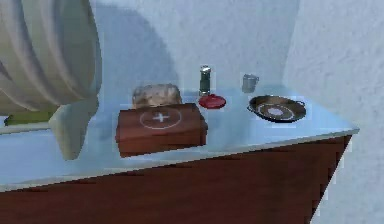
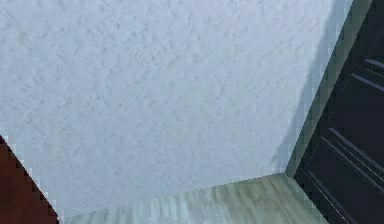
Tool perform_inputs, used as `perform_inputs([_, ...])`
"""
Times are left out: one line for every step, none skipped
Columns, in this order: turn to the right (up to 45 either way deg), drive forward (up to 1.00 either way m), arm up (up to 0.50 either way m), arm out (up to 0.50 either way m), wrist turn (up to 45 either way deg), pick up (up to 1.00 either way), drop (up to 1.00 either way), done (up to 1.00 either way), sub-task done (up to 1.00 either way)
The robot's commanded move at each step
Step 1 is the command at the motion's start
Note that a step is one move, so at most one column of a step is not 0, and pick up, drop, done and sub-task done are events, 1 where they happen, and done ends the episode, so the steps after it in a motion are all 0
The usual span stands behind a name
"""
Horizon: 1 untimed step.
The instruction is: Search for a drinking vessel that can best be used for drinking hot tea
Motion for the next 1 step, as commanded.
perform_inputs([0.0, 0.30, 0.00, 0.00, 0.0, 0.00, 0.00, 0.00, 0.00])
